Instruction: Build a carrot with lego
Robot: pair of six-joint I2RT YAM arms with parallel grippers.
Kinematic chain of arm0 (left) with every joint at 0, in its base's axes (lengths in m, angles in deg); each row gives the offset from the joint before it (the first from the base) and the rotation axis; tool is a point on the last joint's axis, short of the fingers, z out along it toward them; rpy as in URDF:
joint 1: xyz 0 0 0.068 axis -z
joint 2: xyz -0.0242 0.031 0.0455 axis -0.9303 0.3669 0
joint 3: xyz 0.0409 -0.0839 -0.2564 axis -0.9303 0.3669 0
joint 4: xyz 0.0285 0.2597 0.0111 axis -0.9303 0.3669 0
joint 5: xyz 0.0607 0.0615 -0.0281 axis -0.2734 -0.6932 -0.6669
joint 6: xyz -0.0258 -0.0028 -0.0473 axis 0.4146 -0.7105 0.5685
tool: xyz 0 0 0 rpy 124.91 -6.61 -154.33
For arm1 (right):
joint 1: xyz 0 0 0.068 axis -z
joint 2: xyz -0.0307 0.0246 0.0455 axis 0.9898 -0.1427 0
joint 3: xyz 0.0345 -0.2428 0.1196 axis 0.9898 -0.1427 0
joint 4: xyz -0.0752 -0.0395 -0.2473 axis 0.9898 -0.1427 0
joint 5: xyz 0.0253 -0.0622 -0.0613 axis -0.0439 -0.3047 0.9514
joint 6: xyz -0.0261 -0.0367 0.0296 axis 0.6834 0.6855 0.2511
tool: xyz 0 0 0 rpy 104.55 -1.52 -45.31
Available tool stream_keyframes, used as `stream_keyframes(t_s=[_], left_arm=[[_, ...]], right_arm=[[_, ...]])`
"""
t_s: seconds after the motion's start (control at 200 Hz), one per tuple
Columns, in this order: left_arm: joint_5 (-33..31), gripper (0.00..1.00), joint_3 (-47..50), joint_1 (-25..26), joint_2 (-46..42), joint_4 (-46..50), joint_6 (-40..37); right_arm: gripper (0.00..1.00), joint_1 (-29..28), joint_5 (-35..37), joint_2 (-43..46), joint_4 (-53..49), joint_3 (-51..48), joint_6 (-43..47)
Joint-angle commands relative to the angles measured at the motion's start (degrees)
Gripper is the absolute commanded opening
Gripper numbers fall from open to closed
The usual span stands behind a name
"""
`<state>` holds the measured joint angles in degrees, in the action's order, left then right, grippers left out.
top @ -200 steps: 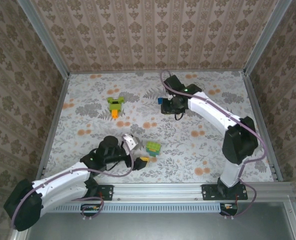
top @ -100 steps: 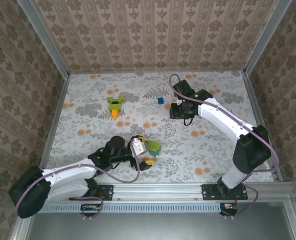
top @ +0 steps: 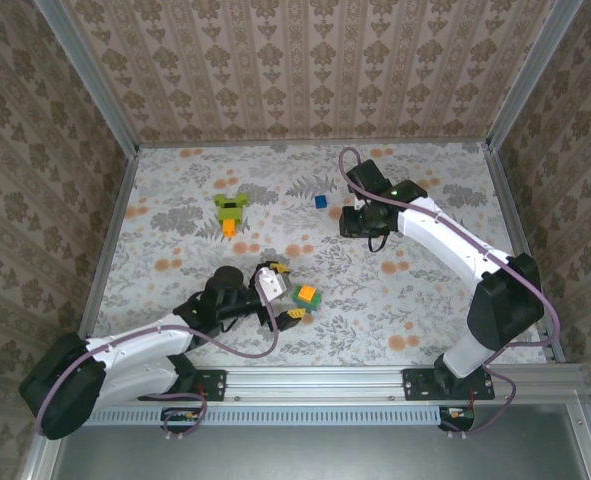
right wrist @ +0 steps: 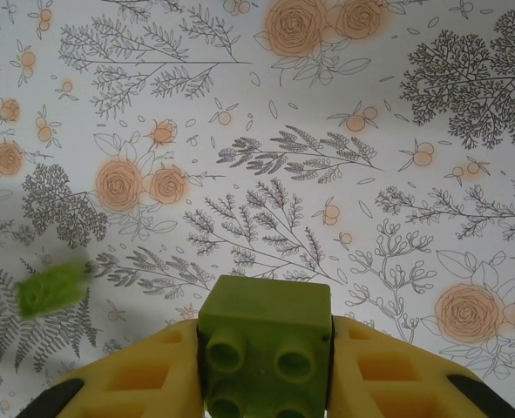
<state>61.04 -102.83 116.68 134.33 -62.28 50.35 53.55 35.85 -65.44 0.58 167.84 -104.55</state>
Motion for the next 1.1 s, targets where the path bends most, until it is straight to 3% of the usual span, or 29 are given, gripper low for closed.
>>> stream_keyframes(t_s=[0.0, 0.145, 0.365, 0.55, 0.75, 0.965, 1.095], left_arm=[[-0.3, 1.0, -1.3, -0.8, -1.2, -0.8, -0.6], [-3.1, 1.0, 0.3, -3.5, -6.6, -0.3, 2.8], [-9.2, 1.0, 3.7, -13.2, -19.3, 3.8, 11.4], [-12.1, 1.0, 6.4, -19.5, -24.5, 6.0, 15.9], [-11.9, 1.0, 6.5, -21.7, -23.4, 5.5, 17.4], [-11.6, 1.0, 6.9, -21.7, -23.1, 4.6, 17.5], [-13.4, 1.0, 6.7, -23.2, -23.0, 5.4, 17.7]], right_arm=[[0.31, 0.3, 0.5, -1.1, 0.6, -1.3, 1.1], [0.32, 0.3, 0.6, -2.4, 0.1, -1.8, 1.4], [0.32, 1.3, 0.6, -8.9, -0.3, -1.8, 2.7], [0.33, 1.4, 0.2, -15.0, 0.3, 0.2, 2.7], [0.4, 1.6, 0.0, -19.4, 1.2, 1.2, 2.2], [0.61, 1.6, -0.1, -19.6, 1.9, 1.5, 2.3], [0.62, 1.1, 0.2, -16.7, 1.9, 3.2, 4.1]])
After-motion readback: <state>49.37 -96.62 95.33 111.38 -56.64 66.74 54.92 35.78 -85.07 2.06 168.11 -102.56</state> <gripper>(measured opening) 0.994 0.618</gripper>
